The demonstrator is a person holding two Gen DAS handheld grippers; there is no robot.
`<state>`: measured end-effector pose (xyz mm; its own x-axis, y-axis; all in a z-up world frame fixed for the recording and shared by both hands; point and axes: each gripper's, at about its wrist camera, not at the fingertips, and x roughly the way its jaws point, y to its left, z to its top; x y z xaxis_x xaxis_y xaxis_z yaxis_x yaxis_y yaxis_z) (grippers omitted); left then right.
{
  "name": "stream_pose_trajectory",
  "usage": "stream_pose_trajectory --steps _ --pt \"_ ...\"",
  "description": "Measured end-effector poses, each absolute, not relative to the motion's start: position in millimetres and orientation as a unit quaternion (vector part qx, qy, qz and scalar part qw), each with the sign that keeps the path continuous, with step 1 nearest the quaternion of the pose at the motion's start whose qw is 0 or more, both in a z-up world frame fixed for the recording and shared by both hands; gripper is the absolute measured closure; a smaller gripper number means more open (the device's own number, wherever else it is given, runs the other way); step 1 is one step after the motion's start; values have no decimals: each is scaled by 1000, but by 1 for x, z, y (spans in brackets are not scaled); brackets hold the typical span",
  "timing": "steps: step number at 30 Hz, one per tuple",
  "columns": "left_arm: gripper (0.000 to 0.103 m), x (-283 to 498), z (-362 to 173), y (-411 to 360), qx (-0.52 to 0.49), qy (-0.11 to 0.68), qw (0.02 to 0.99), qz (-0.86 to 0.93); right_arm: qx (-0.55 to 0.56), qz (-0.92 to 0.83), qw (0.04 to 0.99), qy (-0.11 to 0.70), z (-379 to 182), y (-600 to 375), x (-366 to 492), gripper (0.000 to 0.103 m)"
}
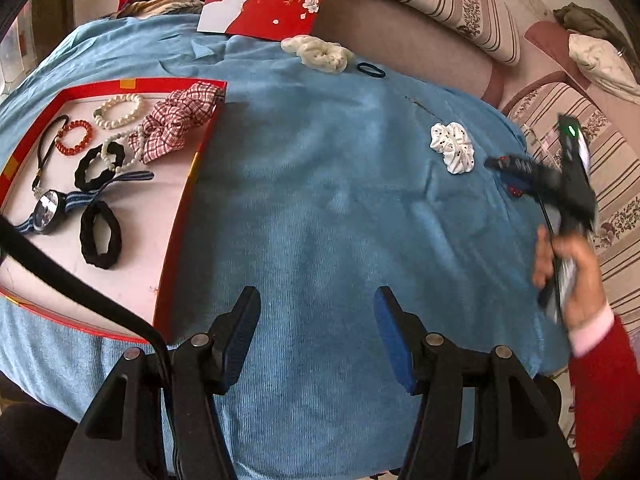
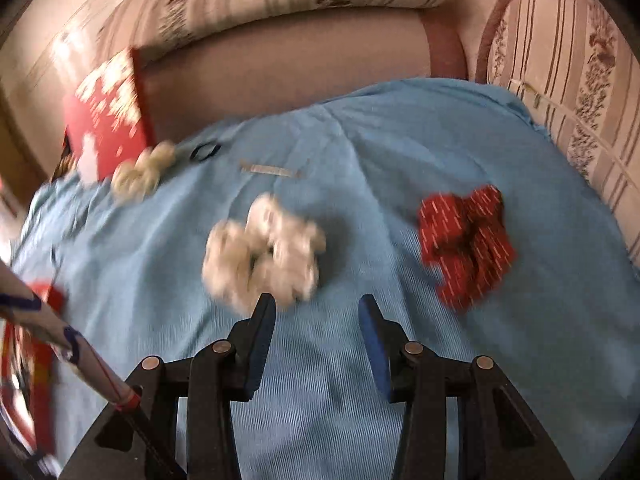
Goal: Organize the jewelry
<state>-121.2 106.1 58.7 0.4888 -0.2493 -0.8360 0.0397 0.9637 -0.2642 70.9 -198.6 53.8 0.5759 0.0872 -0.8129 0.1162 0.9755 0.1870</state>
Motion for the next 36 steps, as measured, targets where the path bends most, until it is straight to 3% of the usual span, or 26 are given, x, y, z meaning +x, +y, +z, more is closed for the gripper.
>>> stream_pose_trajectory --steps 4,5,6,13,16,17,19,25,27,30,36 --pt "45 -118 59 109 -106 496 858 -84 157 6 859 487 27 -197 110 54" --pt "45 -116 57 109 -107 497 857 -83 164 14 852 497 20 -195 115 65" --pt "45 -115 56 109 -107 498 857 -82 169 23 845 507 12 -191 119 83" --pt "45 -108 45 107 -107 515 847 -75 134 180 823 522 16 -128 88 89" --pt "45 -108 42 104 -107 521 843 -76 96 243 810 525 22 -101 57 83" --pt "45 -108 43 102 -105 521 844 -77 80 244 816 518 27 -99 47 68" --pt "45 -108 46 101 -101 517 846 -78 70 241 829 501 39 -107 34 47" --pt "45 -95 54 96 -105 511 848 -89 92 137 882 441 75 -195 27 45" --pt "45 -83 58 89 -107 506 850 -102 112 77 894 426 79 -235 33 40" --pt "38 -62 62 72 -105 501 851 -121 139 -6 899 416 75 -281 44 40" --pt "37 -6 53 33 -124 509 834 -174 226 -64 869 435 40 -334 70 40"
